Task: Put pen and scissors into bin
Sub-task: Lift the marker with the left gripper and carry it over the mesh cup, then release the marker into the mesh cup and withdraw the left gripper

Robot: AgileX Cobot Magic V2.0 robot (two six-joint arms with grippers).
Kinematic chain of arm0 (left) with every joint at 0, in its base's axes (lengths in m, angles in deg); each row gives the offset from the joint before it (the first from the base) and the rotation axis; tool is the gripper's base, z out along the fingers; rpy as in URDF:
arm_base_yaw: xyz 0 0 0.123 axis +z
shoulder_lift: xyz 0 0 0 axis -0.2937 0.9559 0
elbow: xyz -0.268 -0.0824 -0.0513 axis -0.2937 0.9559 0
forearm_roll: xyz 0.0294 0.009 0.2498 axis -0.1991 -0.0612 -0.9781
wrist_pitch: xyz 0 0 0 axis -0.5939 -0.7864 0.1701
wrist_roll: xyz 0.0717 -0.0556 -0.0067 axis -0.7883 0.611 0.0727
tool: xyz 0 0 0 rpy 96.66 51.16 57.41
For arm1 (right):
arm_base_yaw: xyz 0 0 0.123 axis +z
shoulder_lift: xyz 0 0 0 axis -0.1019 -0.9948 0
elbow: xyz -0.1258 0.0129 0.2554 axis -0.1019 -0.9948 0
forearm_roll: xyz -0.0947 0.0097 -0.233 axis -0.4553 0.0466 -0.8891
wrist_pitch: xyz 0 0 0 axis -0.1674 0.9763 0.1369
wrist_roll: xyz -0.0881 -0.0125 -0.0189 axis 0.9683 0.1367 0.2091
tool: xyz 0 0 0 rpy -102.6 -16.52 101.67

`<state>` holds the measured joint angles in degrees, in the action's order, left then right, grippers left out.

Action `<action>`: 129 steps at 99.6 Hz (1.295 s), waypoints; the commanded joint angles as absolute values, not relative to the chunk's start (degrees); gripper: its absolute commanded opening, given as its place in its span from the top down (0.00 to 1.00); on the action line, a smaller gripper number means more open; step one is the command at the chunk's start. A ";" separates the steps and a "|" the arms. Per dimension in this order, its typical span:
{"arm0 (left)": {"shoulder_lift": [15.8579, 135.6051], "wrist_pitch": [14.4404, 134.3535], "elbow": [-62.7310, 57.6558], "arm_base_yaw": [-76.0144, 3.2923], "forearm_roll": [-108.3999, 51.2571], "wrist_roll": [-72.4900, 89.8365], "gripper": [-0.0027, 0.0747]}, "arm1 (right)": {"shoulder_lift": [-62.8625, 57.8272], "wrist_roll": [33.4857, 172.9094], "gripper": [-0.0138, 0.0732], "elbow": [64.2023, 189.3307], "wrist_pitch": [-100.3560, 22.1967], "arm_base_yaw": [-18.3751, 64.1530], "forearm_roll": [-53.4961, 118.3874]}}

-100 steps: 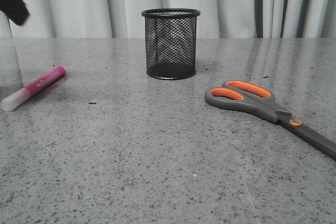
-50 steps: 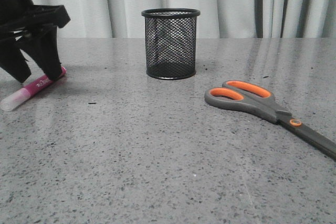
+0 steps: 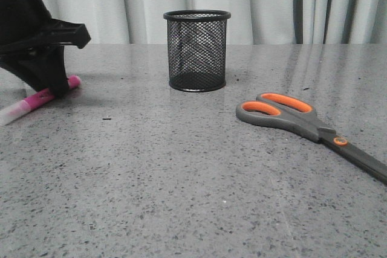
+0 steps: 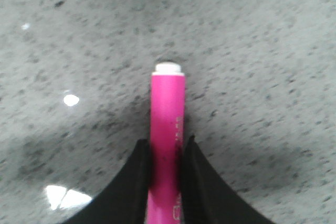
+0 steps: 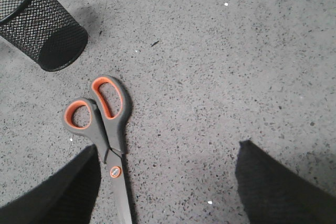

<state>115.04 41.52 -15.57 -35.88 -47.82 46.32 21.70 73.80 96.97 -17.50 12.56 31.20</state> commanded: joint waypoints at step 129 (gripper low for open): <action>116.91 113.18 -16.13 -57.94 -32.44 42.95 0.60 | 21.23 74.52 0.28 99.11 -21.76 12.37 29.67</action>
<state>120.34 109.11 -14.42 -57.54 -32.16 42.86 21.70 73.85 96.97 -18.01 12.56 30.19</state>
